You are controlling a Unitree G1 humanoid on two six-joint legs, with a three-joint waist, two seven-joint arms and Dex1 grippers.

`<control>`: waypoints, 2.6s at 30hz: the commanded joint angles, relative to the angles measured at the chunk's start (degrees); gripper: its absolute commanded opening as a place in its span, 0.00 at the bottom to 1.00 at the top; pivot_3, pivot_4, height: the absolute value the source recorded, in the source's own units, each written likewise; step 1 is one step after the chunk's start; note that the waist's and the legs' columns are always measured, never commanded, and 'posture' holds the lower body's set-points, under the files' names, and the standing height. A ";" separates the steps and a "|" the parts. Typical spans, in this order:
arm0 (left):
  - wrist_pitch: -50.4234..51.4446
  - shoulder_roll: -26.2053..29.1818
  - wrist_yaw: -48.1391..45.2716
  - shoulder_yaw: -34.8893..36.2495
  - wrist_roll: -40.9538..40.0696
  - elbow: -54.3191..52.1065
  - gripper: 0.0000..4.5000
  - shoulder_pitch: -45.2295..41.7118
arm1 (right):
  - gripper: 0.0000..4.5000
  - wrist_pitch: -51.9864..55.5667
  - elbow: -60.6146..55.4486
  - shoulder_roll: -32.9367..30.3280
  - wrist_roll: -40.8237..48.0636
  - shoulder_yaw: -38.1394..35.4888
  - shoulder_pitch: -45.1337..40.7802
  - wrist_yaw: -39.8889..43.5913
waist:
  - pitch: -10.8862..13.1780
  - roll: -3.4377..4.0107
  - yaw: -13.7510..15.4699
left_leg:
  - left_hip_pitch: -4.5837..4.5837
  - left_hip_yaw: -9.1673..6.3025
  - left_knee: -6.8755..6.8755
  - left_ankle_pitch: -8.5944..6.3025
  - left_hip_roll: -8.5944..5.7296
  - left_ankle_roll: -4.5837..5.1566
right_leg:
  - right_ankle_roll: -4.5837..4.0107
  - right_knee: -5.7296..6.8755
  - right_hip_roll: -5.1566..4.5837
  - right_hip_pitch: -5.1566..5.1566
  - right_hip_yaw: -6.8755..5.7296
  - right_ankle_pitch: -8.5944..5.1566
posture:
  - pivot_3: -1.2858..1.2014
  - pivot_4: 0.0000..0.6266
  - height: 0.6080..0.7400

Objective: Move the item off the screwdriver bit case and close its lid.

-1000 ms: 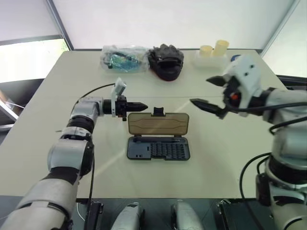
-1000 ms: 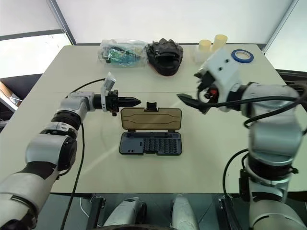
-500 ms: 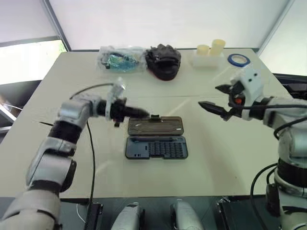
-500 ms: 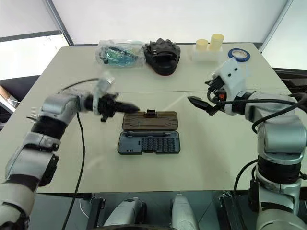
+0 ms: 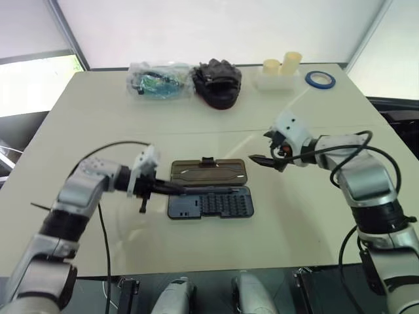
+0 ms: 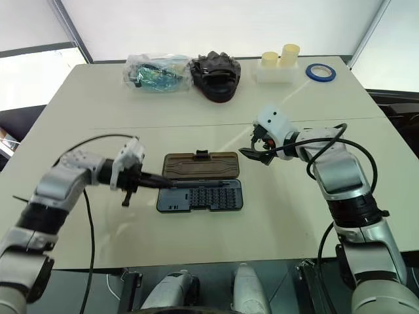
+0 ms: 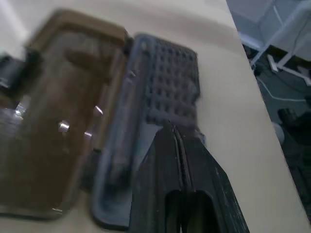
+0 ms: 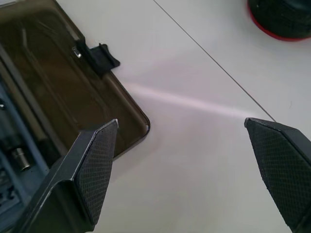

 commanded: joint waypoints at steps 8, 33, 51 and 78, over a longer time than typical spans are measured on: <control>-7.88 0.76 5.19 -3.30 7.60 -7.88 0.00 6.01 | 0.96 -6.26 7.69 1.95 -1.54 4.11 -5.24 0.64 | 0.00 0.00 0.06 | 0.04 -0.01 0.03 0.00 -0.02 0.00 | 0.00 -0.04 -0.01 0.10 -0.04 0.00 | 0.52 0.24 1.00; -16.63 -3.71 13.43 -6.83 14.37 -3.91 0.00 13.65 | 0.46 -20.08 54.03 17.78 -8.36 15.31 -20.12 18.86 | -0.52 0.35 -0.34 | 0.81 -0.06 -0.18 -0.02 -0.01 0.03 | 0.00 -0.11 0.01 0.74 -0.07 0.00 | 0.52 0.24 1.00; -4.54 -6.07 18.64 -0.87 6.05 -12.86 0.00 15.00 | 0.00 -56.37 53.10 11.19 -24.07 14.90 -21.84 0.41 | -0.93 0.47 -0.90 | 2.54 0.06 -0.98 0.01 0.35 -0.08 | -0.04 -1.04 0.40 2.40 0.17 -0.01 | 0.52 0.24 1.00; -23.97 -17.79 33.23 8.56 11.21 39.72 0.00 -20.04 | 0.00 -47.67 8.87 2.32 -27.22 9.16 -0.95 -4.45 | -0.68 0.18 0.08 | 0.71 -0.03 -0.14 0.02 0.21 -0.09 | -0.02 -0.91 0.34 0.74 -0.04 0.00 | 0.52 0.24 1.00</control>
